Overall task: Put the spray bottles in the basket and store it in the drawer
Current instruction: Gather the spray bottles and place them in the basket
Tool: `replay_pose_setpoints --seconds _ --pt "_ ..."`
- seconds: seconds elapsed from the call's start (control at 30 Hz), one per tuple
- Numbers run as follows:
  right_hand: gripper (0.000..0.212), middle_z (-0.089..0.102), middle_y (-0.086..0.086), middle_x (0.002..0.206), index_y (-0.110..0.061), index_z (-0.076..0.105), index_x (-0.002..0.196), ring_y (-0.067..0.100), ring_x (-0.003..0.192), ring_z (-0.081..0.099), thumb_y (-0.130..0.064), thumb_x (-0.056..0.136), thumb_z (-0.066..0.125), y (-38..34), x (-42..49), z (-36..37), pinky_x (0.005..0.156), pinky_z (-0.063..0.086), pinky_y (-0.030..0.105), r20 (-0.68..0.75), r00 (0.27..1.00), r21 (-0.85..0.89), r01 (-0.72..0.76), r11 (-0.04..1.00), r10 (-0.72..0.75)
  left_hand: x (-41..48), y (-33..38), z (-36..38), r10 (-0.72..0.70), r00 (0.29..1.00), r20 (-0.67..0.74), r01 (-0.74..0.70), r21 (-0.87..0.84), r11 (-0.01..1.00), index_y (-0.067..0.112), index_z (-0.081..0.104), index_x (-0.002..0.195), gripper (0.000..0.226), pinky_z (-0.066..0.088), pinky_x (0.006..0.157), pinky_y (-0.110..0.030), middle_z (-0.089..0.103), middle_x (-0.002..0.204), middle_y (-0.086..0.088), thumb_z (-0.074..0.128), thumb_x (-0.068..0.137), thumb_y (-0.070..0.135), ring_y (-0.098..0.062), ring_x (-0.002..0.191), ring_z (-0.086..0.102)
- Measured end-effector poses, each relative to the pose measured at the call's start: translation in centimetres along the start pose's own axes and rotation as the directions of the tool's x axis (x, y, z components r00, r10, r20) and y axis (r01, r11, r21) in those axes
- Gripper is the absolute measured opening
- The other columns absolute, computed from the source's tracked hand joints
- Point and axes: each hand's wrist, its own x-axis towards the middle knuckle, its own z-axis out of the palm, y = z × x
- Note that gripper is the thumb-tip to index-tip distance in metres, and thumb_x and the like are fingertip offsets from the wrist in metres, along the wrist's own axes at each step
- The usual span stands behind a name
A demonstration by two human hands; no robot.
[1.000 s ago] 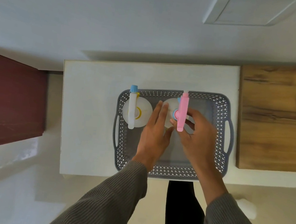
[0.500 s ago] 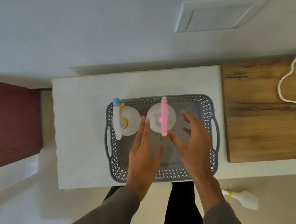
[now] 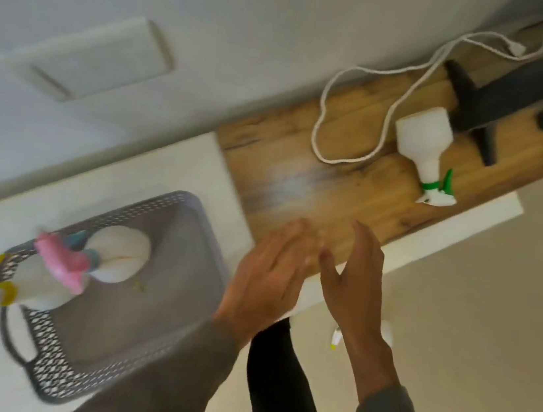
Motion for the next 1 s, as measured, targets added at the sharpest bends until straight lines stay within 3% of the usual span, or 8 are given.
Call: replay_pose_setpoints --seconds 0.13,0.23,0.37,0.47,0.53,0.7,0.8,1.0 --pt "0.068 0.023 0.009 0.16 -0.014 0.023 0.152 0.024 0.146 0.022 -0.037 0.096 0.054 3.4 3.4 -3.2 0.106 0.037 0.034 0.004 0.999 -0.032 -0.032 0.999 0.032 11.6 2.0 5.6 0.092 0.978 0.185 -0.123 0.164 0.979 0.008 0.05 0.138 0.053 0.045 0.104 -0.045 0.047 0.145 -0.017 0.065 0.087 0.008 -0.034 0.132 0.047" --pt "0.071 0.015 0.012 0.162 -0.012 0.018 0.154 0.028 0.149 0.016 -0.04 0.098 0.05 5.4 5.6 -4.7 0.112 0.038 0.045 0.02 0.999 -0.094 -0.037 0.995 0.039 19.5 3.1 9.5 0.093 0.91 0.404 -0.232 0.312 0.921 0.018 0.023 0.153 0.063 0.023 0.118 -0.05 0.017 0.162 -0.013 0.05 0.096 0.018 -0.033 0.148 0.018" --pt "0.074 0.013 0.012 0.163 -0.01 0.015 0.155 0.03 0.151 0.011 -0.045 0.098 0.047 7.6 7.9 -5.8 0.118 0.028 0.045 0.033 0.999 -0.246 0.008 0.969 0.0 26.3 3.2 13.3 0.137 0.793 0.593 -0.48 0.471 0.74 0.024 0.006 0.155 0.071 0.006 0.12 -0.052 0.001 0.164 -0.01 0.047 0.098 0.028 -0.03 0.151 -0.002" --pt "0.078 0.011 0.01 0.164 -0.014 0.013 0.155 0.029 0.152 0.005 -0.048 0.095 0.051 8.7 9.0 -6.2 0.119 0.025 0.048 0.051 0.999 -0.311 0.009 0.95 0.008 28.2 2.5 14.6 0.116 0.669 0.735 -0.639 0.487 0.596 0.023 0.0 0.156 0.08 0.004 0.12 -0.056 -0.006 0.164 -0.011 0.053 0.097 0.032 -0.032 0.15 -0.008" --pt "0.079 0.007 0.009 0.165 -0.017 0.01 0.156 0.029 0.152 0.001 -0.049 0.095 0.049 9.3 9.5 -6.4 0.12 0.022 0.051 0.087 0.996 -0.321 0.019 0.947 0.01 28.7 2.2 15.1 0.087 0.629 0.773 -0.669 0.48 0.567 0.023 -0.002 0.155 0.08 0.006 0.12 -0.054 -0.008 0.164 -0.011 0.053 0.098 0.03 -0.032 0.15 -0.008" --pt "0.077 0.001 0.01 0.165 -0.017 0.008 0.156 0.031 0.152 -0.005 -0.048 0.097 0.046 10.7 9.7 -6.3 0.121 0.019 0.051 0.165 0.986 -0.314 0.072 0.947 -0.02 29.5 1.9 15.8 0.13 0.647 0.752 -0.674 0.483 0.559 0.019 0.01 0.155 0.076 0.021 0.118 -0.05 0.011 0.161 -0.018 0.058 0.095 0.013 -0.035 0.148 0.009" --pt "0.073 0.008 0.012 0.164 -0.014 0.016 0.154 0.031 0.152 0.002 -0.043 0.097 0.05 10.8 9.4 -5.8 0.12 0.023 0.047 0.155 0.988 -0.194 0.053 0.979 -0.023 29.3 1.3 15.2 0.147 0.662 0.735 -0.673 0.498 0.547 0.017 0.014 0.153 0.075 0.026 0.115 -0.05 0.018 0.158 -0.019 0.06 0.094 0.015 -0.036 0.145 0.017" --pt "0.06 0.036 0.008 0.152 -0.01 0.036 0.145 0.023 0.141 0.034 -0.034 0.095 0.058 9.2 8.6 -4.8 0.11 0.038 0.031 0.07 0.997 0.164 -0.053 0.985 0.042 23.7 -1.9 10.9 0.016 0.791 0.611 -0.429 0.537 0.726 0.015 0.021 0.153 0.078 0.033 0.107 -0.051 0.026 0.155 -0.018 0.064 0.089 0.03 -0.037 0.142 0.023"
